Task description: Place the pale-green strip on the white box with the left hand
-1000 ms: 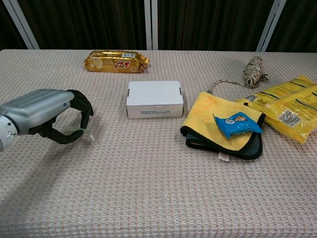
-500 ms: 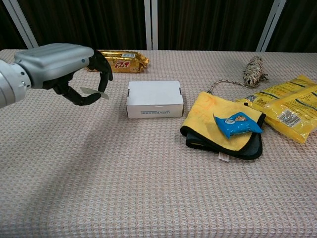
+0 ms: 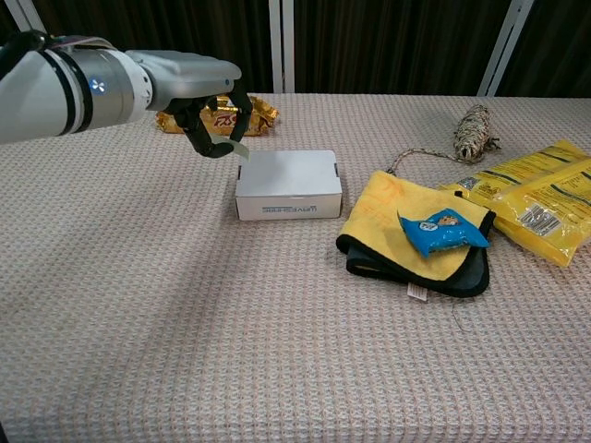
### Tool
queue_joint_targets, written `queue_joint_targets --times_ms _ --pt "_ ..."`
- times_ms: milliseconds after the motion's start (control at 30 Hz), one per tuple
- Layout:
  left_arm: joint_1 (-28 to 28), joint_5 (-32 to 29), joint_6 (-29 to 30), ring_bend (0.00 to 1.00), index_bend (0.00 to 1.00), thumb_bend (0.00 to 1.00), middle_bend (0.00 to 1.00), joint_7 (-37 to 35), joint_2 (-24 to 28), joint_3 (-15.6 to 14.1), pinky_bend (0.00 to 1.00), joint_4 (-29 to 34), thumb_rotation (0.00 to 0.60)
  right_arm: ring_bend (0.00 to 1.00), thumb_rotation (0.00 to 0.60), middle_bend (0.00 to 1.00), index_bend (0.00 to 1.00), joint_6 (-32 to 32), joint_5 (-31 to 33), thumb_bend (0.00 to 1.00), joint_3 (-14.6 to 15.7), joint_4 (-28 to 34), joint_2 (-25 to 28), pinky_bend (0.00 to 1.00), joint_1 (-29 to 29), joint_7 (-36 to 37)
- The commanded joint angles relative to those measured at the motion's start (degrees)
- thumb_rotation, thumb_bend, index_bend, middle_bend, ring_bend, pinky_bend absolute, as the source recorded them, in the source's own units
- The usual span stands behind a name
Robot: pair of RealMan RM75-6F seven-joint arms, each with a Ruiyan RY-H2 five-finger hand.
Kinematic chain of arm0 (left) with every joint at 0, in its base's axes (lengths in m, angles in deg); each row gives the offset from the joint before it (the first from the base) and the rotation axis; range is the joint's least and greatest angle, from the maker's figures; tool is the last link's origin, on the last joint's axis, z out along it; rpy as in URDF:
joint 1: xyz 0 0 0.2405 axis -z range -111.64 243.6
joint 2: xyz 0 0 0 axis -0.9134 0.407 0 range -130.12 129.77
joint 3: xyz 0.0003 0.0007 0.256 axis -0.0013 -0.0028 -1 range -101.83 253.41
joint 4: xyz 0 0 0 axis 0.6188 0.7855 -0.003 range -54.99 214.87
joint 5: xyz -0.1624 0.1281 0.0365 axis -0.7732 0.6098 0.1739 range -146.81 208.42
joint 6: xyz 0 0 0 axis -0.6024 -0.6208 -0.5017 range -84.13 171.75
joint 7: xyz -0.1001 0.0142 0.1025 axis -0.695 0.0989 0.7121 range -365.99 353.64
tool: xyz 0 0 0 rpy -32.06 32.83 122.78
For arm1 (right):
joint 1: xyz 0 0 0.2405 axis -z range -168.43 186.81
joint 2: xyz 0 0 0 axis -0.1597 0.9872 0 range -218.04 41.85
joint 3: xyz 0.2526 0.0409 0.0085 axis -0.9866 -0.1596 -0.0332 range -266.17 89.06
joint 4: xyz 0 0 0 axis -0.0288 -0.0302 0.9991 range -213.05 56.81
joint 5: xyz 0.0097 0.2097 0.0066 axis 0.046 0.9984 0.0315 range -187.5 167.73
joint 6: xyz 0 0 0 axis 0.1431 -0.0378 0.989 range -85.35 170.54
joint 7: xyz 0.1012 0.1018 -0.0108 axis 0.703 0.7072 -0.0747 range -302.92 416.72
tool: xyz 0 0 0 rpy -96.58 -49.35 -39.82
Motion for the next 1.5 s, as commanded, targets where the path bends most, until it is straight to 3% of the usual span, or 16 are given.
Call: queue_joint_targets --times_ms 33,433,1000,1167,1500 --pt "2.75 -2.82 -0.82 0.13 0.62 0.43 0.3 0.52 -1.46 -0.7 0.23 -2.2 0.589 0.0 0.6 0.0 0.0 0.26 0.18 0.24 -0.06 -0.12 -0.06 0.0 -0.04 0.13" --pt "9.16 -7.14 -2.52 0.13 0.63 0.43 0.3 -0.5 -5.28 -2.65 0.23 -7.25 0.588 0.0 0.6 0.0 0.0 0.49 0.64 0.24 -0.38 -0.56 -0.14 0.0 -0.05 0.45" --pt "14.15 -10.69 -6.63 0.13 0.63 0.43 0.3 -5.84 -7.25 -4.46 0.23 -12.27 0.587 0.0 0.6 0.0 0.0 0.58 1.5 0.24 -0.8 -1.74 -0.27 0.0 0.3 1.39" --pt "14.74 -10.22 -6.73 0.13 0.5 0.43 0.29 -7.22 -7.67 -5.02 0.23 -13.26 0.588 0.0 0.6 0.0 0.0 0.63 1.75 0.24 -0.94 -1.99 -0.38 0.0 0.36 1.51" --pt "15.08 -8.86 -5.47 0.13 0.35 0.43 0.29 -8.94 -7.29 -6.26 0.23 -12.95 0.587 0.0 0.6 0.0 0.0 0.87 1.65 0.25 -0.8 -2.38 -0.67 0.0 0.24 1.63"
